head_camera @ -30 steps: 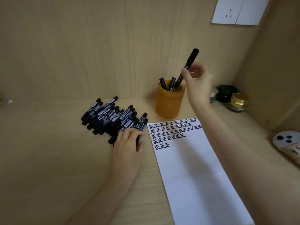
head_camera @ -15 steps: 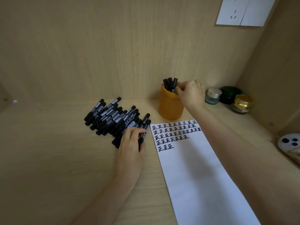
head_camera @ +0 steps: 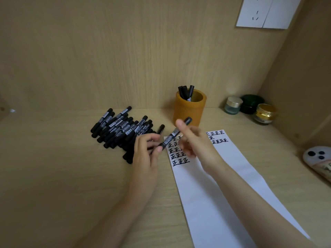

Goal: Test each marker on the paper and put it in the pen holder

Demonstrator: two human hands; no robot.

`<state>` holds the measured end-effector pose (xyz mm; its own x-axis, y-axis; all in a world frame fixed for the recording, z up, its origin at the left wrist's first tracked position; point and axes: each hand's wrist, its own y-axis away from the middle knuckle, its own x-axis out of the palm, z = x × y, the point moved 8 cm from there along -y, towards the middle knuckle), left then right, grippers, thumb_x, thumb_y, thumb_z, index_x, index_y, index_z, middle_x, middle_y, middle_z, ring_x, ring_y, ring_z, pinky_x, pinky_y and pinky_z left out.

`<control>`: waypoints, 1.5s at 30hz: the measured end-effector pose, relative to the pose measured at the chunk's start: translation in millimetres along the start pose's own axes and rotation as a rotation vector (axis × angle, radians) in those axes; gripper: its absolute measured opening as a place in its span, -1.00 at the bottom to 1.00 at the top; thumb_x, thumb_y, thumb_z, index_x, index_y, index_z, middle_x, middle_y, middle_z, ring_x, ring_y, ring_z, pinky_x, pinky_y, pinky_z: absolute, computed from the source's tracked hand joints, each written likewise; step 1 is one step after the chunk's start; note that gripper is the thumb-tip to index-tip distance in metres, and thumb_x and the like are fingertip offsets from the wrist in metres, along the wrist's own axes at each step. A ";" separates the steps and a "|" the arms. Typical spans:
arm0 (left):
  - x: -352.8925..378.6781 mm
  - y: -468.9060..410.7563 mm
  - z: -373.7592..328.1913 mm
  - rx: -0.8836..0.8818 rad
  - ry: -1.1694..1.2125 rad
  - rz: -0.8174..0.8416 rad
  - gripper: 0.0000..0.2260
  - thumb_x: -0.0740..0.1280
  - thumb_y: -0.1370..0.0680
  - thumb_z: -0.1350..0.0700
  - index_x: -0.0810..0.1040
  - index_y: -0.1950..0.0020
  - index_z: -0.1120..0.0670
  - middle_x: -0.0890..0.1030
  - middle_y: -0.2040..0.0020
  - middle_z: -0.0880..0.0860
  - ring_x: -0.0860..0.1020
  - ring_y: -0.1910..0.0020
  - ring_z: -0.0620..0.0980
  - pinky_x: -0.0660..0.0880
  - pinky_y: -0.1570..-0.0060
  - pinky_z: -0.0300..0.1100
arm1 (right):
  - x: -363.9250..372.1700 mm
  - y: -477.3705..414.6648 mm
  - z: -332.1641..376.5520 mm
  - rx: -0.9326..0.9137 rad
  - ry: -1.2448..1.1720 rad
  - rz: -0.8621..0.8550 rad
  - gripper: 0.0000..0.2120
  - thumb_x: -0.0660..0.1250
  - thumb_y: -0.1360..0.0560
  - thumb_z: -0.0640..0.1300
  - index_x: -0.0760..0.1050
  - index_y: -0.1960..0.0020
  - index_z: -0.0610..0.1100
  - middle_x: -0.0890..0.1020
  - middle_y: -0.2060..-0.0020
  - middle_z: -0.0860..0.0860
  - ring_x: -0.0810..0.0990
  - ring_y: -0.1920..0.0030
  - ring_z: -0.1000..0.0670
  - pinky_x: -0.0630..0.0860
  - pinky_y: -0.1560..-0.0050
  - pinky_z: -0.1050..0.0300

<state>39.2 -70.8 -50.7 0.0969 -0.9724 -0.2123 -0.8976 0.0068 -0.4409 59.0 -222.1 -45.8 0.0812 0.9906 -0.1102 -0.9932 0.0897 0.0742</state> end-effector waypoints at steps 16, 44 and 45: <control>33.9 16.4 0.0 -0.002 -0.178 0.406 -0.80 0.10 -0.64 0.02 0.39 0.16 -0.13 0.46 0.38 -0.18 0.40 0.40 -0.17 0.28 0.36 -0.30 | 12.1 27.8 -1.8 -0.260 0.083 0.173 -0.75 0.26 -0.60 -0.10 0.43 0.22 -0.18 0.47 0.51 0.03 0.40 0.47 0.12 0.35 0.40 0.32; 37.5 20.8 8.4 -0.052 -0.288 0.445 -0.81 0.39 -0.44 -0.09 0.40 0.15 -0.09 0.40 0.51 -0.09 0.47 0.46 -0.28 0.54 0.27 -0.15 | -64.6 11.2 -12.1 -0.128 -0.309 -0.192 -0.75 0.35 -0.53 -0.15 0.40 0.29 -0.15 0.47 0.54 -0.07 0.40 0.54 -0.03 0.24 0.54 0.20; 40.5 22.8 6.2 -0.017 -0.347 0.477 -0.81 0.39 -0.45 -0.08 0.39 0.18 -0.10 0.43 0.52 -0.15 0.45 0.48 -0.29 0.44 0.37 -0.27 | -66.5 8.2 -17.3 -0.092 -0.329 -0.186 -0.78 0.34 -0.53 -0.16 0.40 0.27 -0.13 0.49 0.51 -0.08 0.47 0.51 -0.03 0.25 0.54 0.21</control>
<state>25.3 -108.5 -74.7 -0.1862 -0.7298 -0.6578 -0.8831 0.4178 -0.2135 44.0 -289.0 -55.0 0.2679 0.9399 0.2117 -0.9612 0.2757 -0.0076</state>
